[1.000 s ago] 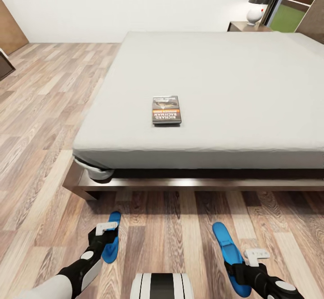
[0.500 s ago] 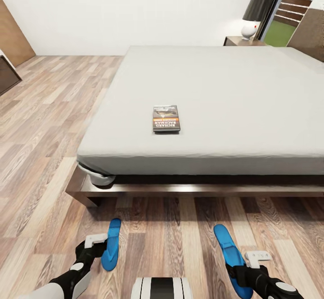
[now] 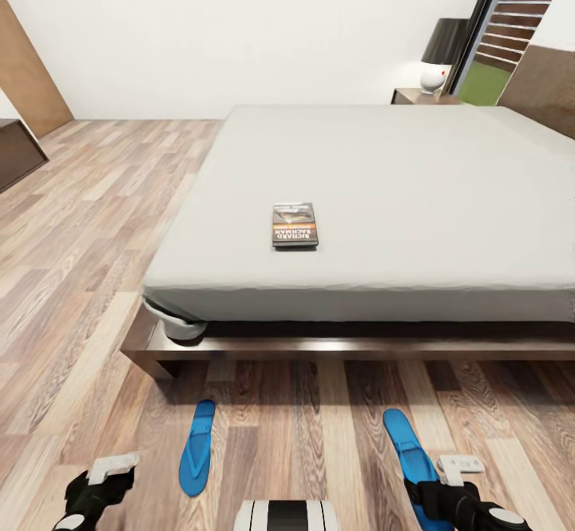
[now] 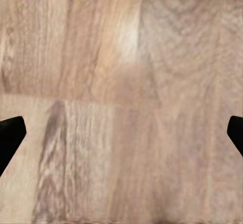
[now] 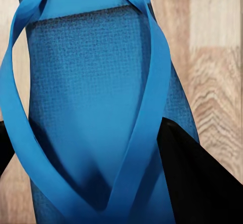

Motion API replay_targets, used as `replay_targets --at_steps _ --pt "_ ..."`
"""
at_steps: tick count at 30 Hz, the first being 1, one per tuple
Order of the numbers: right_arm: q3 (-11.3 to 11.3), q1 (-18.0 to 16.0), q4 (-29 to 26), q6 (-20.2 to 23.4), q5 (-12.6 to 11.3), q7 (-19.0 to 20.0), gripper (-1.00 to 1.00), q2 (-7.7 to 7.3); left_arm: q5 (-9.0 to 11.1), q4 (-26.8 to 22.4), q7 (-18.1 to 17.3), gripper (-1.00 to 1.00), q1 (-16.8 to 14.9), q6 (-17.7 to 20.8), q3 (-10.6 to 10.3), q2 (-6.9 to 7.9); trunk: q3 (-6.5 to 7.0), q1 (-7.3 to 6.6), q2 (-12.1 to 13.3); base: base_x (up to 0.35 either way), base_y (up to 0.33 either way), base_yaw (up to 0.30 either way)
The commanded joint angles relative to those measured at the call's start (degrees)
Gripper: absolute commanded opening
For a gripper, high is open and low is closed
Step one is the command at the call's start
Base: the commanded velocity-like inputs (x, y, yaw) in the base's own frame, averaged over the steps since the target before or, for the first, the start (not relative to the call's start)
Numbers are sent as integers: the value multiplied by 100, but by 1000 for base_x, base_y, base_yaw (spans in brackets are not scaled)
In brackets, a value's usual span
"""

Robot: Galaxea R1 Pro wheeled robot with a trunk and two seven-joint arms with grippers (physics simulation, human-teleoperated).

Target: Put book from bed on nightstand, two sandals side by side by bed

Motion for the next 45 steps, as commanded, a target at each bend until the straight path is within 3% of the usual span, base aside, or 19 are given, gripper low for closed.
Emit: replay_targets --at_steps 1,3,6,10,11,12,13,14,17,25,45 --pt "8 0 8 9 -40 -36 -100 -5 17 -2 -24 100 52 -7 -67 138 20 -3 0 0 0 0" --pt "8 0 20 0 -40 -36 -100 -5 59 0 -116 100 135 -6 -62 266 64 -8 3 0 0 0" --pt "12 0 39 -12 -40 -36 -100 -5 369 -2 -385 100 413 -6 -55 559 131 -16 7 0 0 0" --pt "15 0 73 -130 -40 -36 -100 -5 1093 4 -903 100 677 13 -51 1001 219 -26 12 0 0 0" --pt "15 0 105 -210 -40 -33 -100 -5 1370 26 -1156 100 731 40 -52 1208 241 -29 14 0 0 0" --pt "16 0 129 -245 -40 -34 -100 -5 1491 49 -1286 100 751 50 -53 1318 241 -29 14 0 0 0" --pt "16 0 178 -295 -40 -33 -100 -5 1695 108 -1559 100 779 63 -55 1526 241 -29 14 0 0 0" --pt "16 0 219 -327 -37 -34 -100 -5 1837 154 -1809 100 797 72 -59 1676 241 -29 14 0 0 0" --pt "16 0 262 -361 -34 -35 -100 -5 1974 205 -2105 100 815 82 -72 1829 241 -29 14 0 0 0" --pt "16 -2 298 -385 -34 -36 -100 -5 2057 242 -2302 100 827 91 -82 1920 241 -29 14 0 131 0" --pt "16 -7 396 -394 -38 -36 -100 0 2058 258 -2338 100 828 92 -84 1949 241 -29 14 0 283 0"
